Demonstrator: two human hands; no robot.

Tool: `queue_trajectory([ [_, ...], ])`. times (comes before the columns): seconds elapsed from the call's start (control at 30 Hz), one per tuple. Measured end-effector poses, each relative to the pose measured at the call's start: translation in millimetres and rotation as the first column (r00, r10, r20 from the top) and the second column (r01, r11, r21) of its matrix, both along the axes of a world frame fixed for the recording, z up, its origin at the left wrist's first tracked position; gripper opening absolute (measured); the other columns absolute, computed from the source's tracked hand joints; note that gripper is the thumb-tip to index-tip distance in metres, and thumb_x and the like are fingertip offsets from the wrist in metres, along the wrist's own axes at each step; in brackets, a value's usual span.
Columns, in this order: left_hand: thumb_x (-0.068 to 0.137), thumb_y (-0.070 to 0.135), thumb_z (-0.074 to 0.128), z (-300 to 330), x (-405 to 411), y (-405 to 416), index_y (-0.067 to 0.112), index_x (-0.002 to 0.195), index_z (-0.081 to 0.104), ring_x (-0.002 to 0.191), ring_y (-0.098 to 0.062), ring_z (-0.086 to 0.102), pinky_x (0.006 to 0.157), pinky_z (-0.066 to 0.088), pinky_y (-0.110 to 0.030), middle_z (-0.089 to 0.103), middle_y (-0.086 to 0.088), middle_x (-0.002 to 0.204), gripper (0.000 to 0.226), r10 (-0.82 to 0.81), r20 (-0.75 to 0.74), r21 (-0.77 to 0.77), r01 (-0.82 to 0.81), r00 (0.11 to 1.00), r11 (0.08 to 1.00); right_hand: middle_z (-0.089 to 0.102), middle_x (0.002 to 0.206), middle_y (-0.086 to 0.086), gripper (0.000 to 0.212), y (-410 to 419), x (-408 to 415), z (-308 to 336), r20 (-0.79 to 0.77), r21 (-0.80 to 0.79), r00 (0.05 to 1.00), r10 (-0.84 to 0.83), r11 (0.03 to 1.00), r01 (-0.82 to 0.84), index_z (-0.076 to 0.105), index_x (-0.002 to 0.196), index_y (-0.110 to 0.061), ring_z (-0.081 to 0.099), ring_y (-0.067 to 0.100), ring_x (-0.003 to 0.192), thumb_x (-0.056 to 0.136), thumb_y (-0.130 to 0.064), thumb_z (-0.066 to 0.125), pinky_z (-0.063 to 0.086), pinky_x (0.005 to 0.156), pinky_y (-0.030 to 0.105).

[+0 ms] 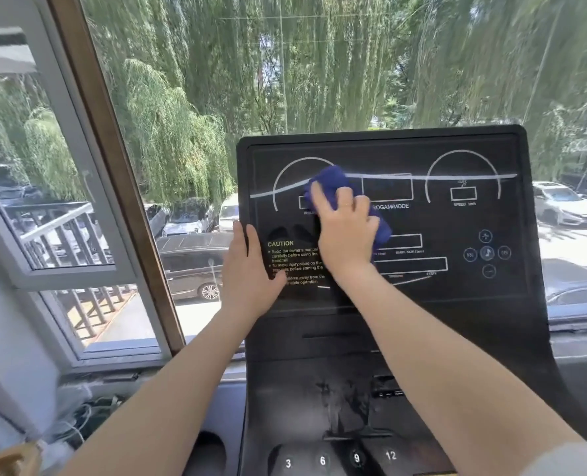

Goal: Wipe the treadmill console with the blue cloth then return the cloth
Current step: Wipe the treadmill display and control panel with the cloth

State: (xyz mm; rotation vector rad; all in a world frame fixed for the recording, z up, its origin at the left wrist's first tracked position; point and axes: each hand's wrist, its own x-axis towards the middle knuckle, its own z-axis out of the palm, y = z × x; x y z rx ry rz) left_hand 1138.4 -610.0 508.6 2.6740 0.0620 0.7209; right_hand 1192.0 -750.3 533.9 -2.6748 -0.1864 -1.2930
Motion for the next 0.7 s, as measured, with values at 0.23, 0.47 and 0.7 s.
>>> queue_trajectory([
  [0.23,0.084,0.042,0.054,14.3,5.5,-26.9,0.002,0.145,0.000,0.142,-0.030,-0.004,0.116,0.003,-0.039,-0.009,-0.016,0.154,0.090,0.177,-0.037,-0.053,-0.179,0.983,0.982,0.057,0.108,0.014,0.060,-53.2,27.7,30.5,0.109,-0.157,0.983,0.150,0.979,-0.132,0.053,0.131,-0.028,0.054,0.035,0.083,0.076,-0.005,0.051,0.043,0.063,0.039],
  [0.47,0.086,0.046,0.051,28.9,9.6,-61.1,0.012,0.147,-0.001,0.142,-0.030,-0.007,0.115,0.004,-0.038,-0.018,-0.012,0.153,0.087,0.030,0.040,0.125,-0.035,0.999,0.992,0.029,0.139,0.017,0.066,-114.8,54.2,77.2,-0.162,0.187,0.985,-0.060,0.978,0.090,0.023,0.146,-0.033,0.037,0.039,0.114,0.089,-0.006,0.044,0.040,0.089,0.046],
  [0.7,0.075,0.062,0.058,36.2,24.7,-96.6,0.006,0.146,-0.001,0.142,-0.030,0.000,0.115,0.008,-0.041,-0.007,-0.015,0.155,0.108,0.066,0.025,0.245,-0.070,0.997,0.967,0.043,0.128,0.019,0.062,-70.2,36.8,47.8,-0.092,-0.174,0.966,0.243,0.951,-0.255,0.037,0.142,-0.028,0.047,0.038,0.102,0.085,-0.009,0.051,0.044,0.067,0.041],
])
